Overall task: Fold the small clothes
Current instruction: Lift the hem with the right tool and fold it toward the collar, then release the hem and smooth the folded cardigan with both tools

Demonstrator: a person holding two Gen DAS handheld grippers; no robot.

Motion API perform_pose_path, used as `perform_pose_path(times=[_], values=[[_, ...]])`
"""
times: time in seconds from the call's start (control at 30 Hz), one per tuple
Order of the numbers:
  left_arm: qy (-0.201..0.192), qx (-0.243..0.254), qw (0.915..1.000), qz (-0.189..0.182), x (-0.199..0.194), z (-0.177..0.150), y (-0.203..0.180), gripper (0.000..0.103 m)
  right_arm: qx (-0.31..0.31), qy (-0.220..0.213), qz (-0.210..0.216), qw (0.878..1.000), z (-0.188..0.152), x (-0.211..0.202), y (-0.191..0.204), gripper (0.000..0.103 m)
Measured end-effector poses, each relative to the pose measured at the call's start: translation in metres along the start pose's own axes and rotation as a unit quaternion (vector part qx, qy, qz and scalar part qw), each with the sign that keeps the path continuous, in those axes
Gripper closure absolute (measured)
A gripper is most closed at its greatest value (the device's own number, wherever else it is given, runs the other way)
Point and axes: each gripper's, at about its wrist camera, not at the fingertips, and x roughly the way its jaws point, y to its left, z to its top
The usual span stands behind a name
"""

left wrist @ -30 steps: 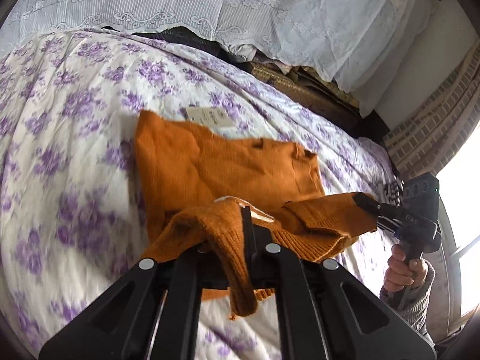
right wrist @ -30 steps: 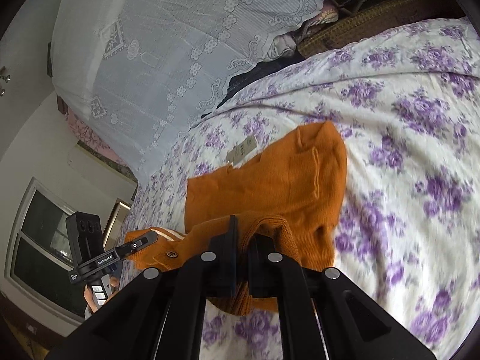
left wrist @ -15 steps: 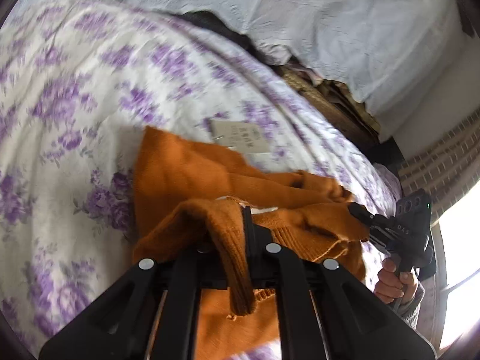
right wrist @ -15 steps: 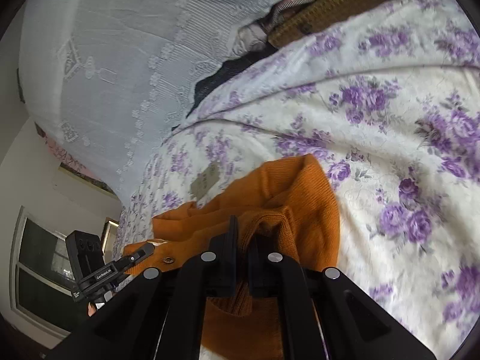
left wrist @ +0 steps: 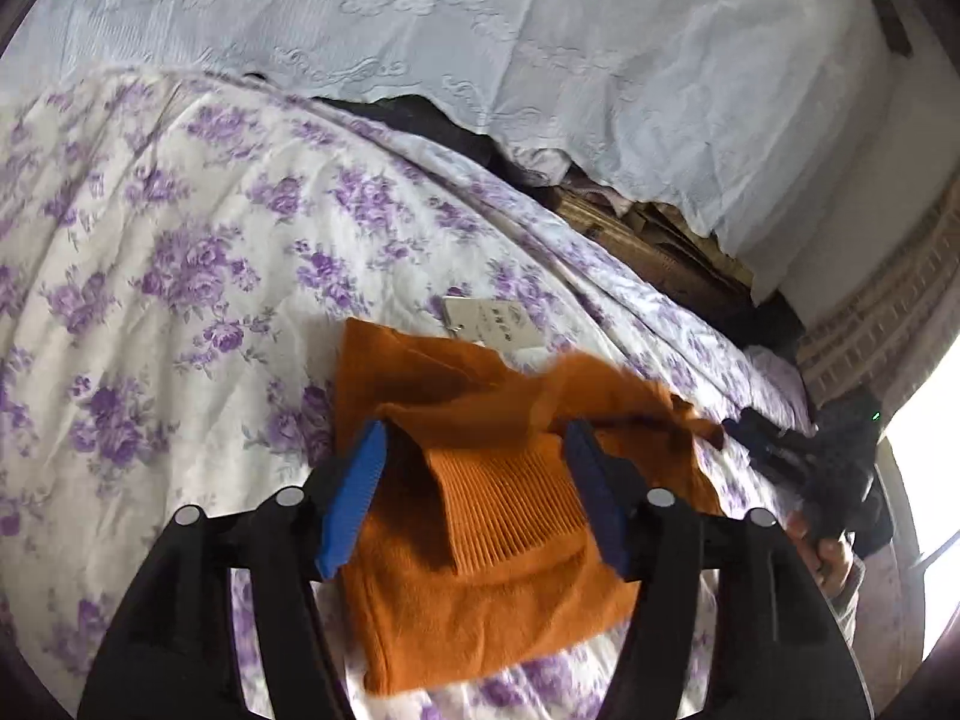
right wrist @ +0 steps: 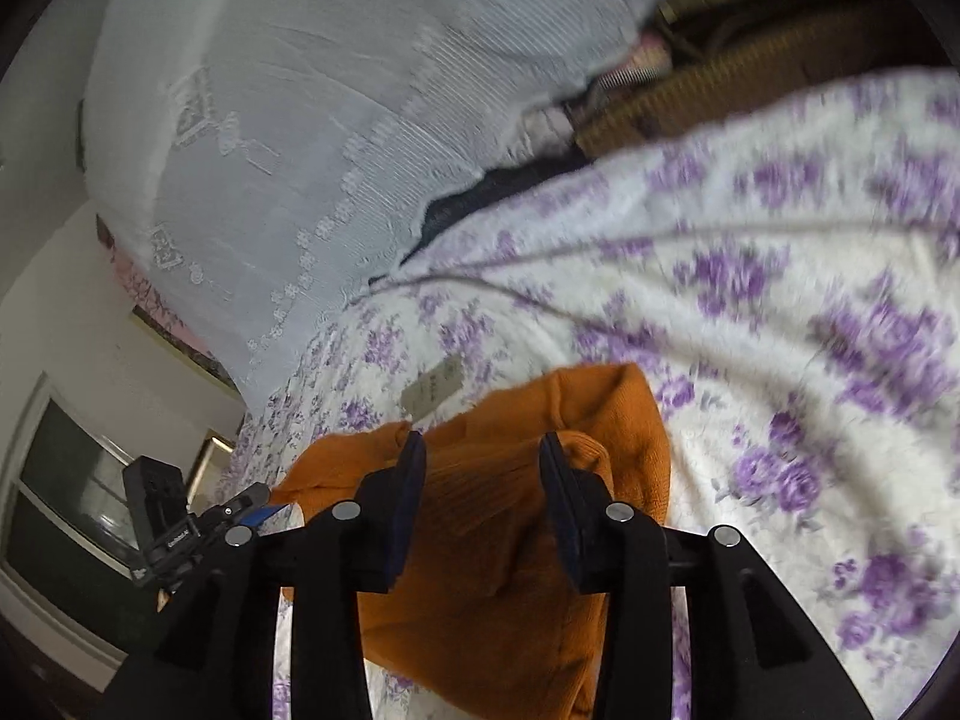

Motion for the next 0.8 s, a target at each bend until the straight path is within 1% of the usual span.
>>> perform_pose_path(times=[0.07,0.13,0.2,0.27,0.37,0.43,0.47,0.5,0.53,0.57,0.6,0.63,0.67,0.7,0.73,0.77,0.8], values=[[0.015,0.012,0.9998,-0.009,-0.002,-0.006,-0.005,0.04,-0.035,0.012,0.003,0.999,-0.01,-0.004,0.017,0.068],[0.046,0.041,0.9979,-0.018,0.003,-0.017,-0.016,0.04,-0.067,0.038,0.006,0.997,-0.026,-0.001,0.032,0.076],[0.073,0.069,0.9948,-0.018,0.009,-0.029,-0.026,0.04,-0.103,0.07,0.005,0.992,-0.045,0.007,0.049,0.08],[0.087,0.089,0.9922,-0.01,0.014,-0.039,-0.034,0.038,-0.133,0.095,-0.002,0.987,-0.063,0.016,0.062,0.082],[0.106,0.099,0.9895,-0.003,0.028,-0.047,-0.036,0.035,-0.165,0.121,-0.017,0.979,-0.076,0.034,0.073,0.083],[0.116,0.111,0.9865,0.031,0.046,-0.045,-0.041,0.035,-0.181,0.133,-0.043,0.974,-0.08,0.049,0.075,0.085],[0.117,0.116,0.9854,0.04,0.05,-0.045,-0.042,0.035,-0.193,0.138,-0.067,0.969,-0.081,0.059,0.075,0.087],[0.117,0.131,0.9825,0.062,0.055,-0.043,-0.048,0.035,-0.205,0.142,-0.087,0.965,-0.08,0.068,0.077,0.091],[0.115,0.144,0.9795,0.081,0.059,-0.041,-0.053,0.035,-0.213,0.141,-0.098,0.962,-0.079,0.073,0.078,0.092],[0.111,0.158,0.9759,0.101,0.063,-0.037,-0.059,0.032,-0.225,0.136,-0.113,0.958,-0.074,0.081,0.081,0.092],[0.099,0.172,0.9713,0.13,0.067,-0.029,-0.065,0.029,-0.229,0.131,-0.122,0.957,-0.068,0.088,0.083,0.092],[0.084,0.18,0.9675,0.157,0.07,-0.021,-0.069,0.022,-0.229,0.123,-0.132,0.956,-0.059,0.094,0.083,0.092],[0.067,0.185,0.9626,0.187,0.074,-0.012,-0.071,0.02,-0.223,0.098,-0.156,0.957,-0.042,0.102,0.084,0.092],[0.051,0.184,0.9574,0.217,0.081,0.001,-0.071,0.02,-0.216,0.072,-0.171,0.959,-0.031,0.108,0.084,0.092],[0.037,0.178,0.9538,0.239,0.084,0.011,-0.069,0.02,-0.208,0.044,-0.176,0.961,-0.02,0.108,0.085,0.092],[0.017,0.156,0.9514,0.265,0.085,0.024,-0.062,0.02,-0.19,0.01,-0.176,0.966,-0.007,0.105,0.082,0.092],[0.005,0.134,0.9541,0.268,0.08,0.03,-0.057,0.02,-0.172,-0.006,-0.173,0.97,-0.001,0.099,0.077,0.089]])
